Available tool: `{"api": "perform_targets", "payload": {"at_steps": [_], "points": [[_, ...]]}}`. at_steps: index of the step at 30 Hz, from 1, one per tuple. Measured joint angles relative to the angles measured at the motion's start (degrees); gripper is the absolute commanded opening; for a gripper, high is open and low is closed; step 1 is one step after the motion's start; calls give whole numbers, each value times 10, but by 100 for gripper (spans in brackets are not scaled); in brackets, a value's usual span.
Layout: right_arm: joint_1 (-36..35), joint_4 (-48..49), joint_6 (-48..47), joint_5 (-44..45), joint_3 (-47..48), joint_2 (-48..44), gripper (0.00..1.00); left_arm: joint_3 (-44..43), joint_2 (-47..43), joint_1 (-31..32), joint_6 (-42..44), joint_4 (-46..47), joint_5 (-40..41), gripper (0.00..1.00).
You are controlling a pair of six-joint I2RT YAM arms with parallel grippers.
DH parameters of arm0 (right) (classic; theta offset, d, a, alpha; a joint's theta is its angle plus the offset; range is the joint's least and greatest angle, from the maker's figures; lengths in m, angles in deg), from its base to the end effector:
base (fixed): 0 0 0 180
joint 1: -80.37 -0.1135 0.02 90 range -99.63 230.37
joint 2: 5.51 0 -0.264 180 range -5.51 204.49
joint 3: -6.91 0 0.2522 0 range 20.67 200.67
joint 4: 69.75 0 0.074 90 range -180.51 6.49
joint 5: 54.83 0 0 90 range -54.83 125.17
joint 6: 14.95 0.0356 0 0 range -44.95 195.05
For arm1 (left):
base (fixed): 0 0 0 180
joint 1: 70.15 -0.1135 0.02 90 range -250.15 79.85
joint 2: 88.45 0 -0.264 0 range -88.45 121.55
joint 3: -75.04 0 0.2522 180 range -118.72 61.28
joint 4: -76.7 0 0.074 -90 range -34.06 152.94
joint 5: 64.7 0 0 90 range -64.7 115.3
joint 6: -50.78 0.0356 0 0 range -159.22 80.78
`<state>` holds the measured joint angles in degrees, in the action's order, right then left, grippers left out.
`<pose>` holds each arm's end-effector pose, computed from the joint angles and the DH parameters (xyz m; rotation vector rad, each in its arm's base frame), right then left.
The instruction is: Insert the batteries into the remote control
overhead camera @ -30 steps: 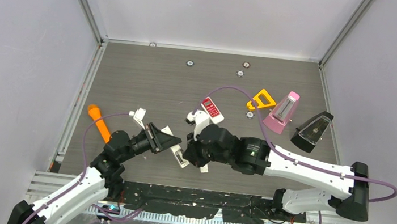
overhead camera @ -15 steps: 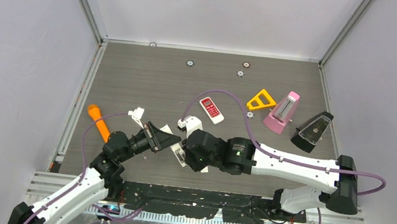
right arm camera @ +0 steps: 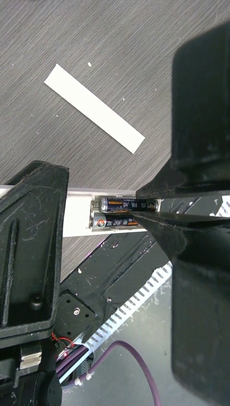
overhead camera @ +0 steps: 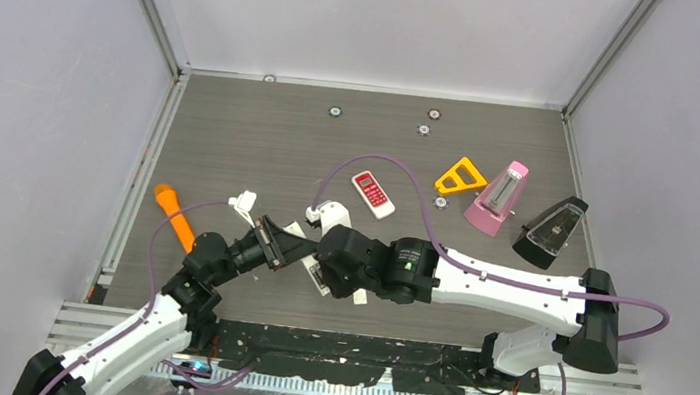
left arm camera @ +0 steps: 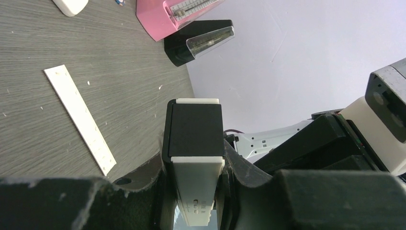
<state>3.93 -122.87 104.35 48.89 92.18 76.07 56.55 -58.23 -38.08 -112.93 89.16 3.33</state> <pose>0.0794 0.2932 0.3084 -0.8890 2.3131 0.5497 0.1165 -0.0887 0.1965 -0.3120 1.8259 -1.6809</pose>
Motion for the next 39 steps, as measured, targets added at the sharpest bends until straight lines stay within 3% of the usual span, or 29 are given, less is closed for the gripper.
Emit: {"api": "perform_targets", "payload": {"at_steps": [6,12,17,22,29,39], "points": [[0,-10,7,5,11,2,44,4,1,0,-17,17,-1,0],[0,-9,13,6,11,-20,55,5,-24,0,-27,17,2,0],[0,10,30,5,7,-69,74,5,-47,0,-33,16,9,0],[1,84,58,-3,-67,-155,76,5,-54,0,-62,14,13,0],[1,191,131,-11,-192,-284,77,21,-71,0,-168,13,32,0],[0,322,193,-8,-241,-295,74,40,-112,0,-298,4,58,0]]}}
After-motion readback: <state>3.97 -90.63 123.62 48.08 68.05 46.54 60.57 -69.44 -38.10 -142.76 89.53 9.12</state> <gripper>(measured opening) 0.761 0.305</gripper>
